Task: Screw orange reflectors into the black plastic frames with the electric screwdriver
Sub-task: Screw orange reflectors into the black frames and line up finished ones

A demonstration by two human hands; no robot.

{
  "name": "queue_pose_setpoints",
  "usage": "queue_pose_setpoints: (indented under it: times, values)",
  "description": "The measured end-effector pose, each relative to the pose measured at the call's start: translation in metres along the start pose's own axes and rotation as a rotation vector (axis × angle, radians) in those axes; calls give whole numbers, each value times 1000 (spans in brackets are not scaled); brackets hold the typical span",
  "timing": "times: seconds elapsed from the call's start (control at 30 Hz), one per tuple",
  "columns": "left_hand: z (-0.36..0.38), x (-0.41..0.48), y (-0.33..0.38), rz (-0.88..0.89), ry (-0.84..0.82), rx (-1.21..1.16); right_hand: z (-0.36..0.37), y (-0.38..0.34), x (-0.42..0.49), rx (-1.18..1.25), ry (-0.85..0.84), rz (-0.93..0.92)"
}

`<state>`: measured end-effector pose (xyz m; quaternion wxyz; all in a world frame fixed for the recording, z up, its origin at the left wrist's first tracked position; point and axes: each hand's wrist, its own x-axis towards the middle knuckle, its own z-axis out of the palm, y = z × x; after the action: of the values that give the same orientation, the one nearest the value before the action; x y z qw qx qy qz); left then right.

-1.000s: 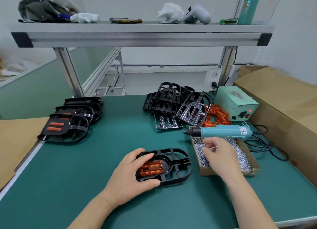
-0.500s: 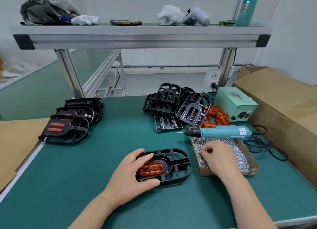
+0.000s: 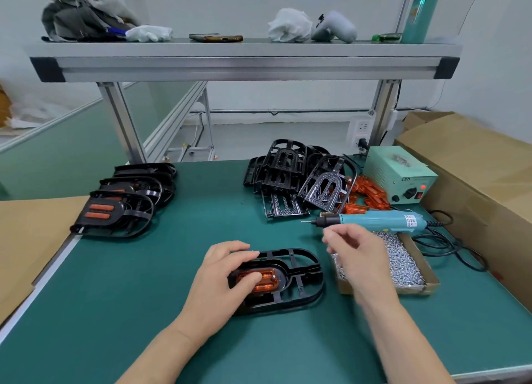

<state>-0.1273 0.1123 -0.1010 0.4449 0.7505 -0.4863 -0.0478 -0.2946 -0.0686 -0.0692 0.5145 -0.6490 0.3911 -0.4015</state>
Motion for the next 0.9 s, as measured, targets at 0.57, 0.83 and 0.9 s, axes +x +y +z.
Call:
queue_pose_setpoints:
  times: [0.57,0.83,0.9]
  values:
    - [-10,16,40,-518,-185,-1118,59,-24,-56,399,-274,61]
    - [-19,17,27,-477,-116,-973,35,-14,-23,550,117,300]
    - [-24,15,21,-455,-72,-1003,20,-13,-9,693,235,423]
